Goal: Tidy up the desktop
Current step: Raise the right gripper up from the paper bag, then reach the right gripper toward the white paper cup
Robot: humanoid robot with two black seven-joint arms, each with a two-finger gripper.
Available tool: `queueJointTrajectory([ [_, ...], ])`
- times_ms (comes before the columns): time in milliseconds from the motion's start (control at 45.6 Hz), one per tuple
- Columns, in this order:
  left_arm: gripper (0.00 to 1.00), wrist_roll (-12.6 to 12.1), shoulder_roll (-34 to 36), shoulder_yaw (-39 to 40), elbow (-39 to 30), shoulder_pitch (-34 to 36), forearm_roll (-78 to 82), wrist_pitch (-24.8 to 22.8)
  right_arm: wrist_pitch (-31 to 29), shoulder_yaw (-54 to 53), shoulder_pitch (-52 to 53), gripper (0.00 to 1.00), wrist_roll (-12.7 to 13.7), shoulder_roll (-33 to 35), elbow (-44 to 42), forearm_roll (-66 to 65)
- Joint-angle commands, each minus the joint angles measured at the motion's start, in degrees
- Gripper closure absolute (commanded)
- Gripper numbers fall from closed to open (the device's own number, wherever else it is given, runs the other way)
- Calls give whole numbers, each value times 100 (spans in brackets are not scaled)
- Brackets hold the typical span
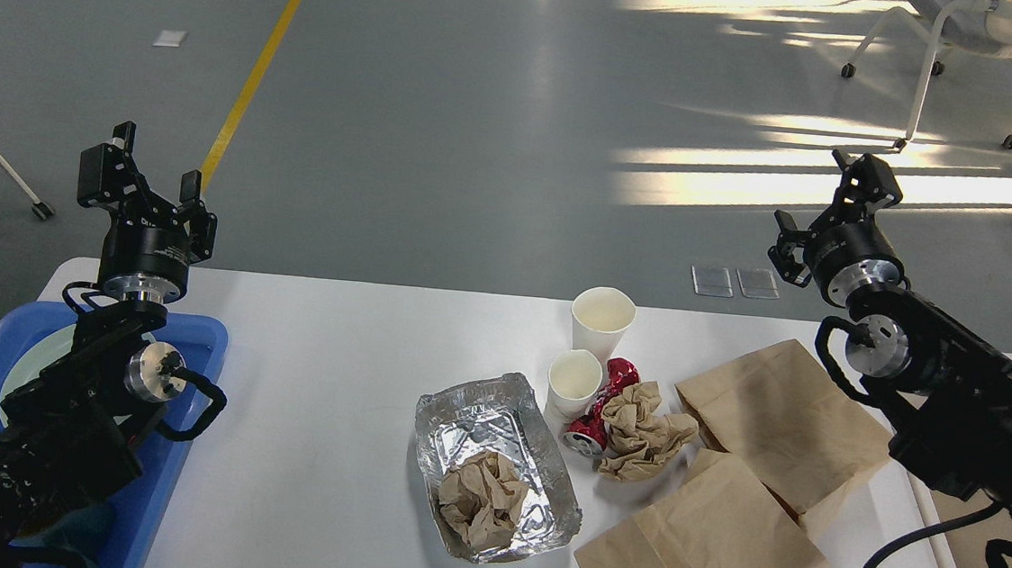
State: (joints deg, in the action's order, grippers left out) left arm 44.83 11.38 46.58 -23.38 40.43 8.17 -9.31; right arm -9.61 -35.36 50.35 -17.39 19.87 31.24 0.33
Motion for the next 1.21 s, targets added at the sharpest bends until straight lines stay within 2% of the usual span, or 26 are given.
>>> queueJointTrajectory([
  [0,3,0,4,0,0,0,0,0,-865,415,229,0,43,149,5,-59],
  [66,3,0,4,0,0,0,0,0,-1279,1371,563,0,60,184,-4,-331],
  [307,3,0,-4,0,0,0,0,0,-1297,4202,1609,0,69,96,-83,-622],
  [570,3,0,4,0,0,0,0,0,-1306,6839,2567,0,148,-589,-92,-850],
  [789,3,0,-4,0,0,0,0,0,-1455,8914,3165,0,359,-1195,-92,-859],
  [942,3,0,-4,0,0,0,0,0,-1806,9776,3499,0,394,-1503,-48,-859],
  [1183,3,0,-4,0,0,0,0,0,-3309,9803,4061,0,386,-1539,31,-798],
])
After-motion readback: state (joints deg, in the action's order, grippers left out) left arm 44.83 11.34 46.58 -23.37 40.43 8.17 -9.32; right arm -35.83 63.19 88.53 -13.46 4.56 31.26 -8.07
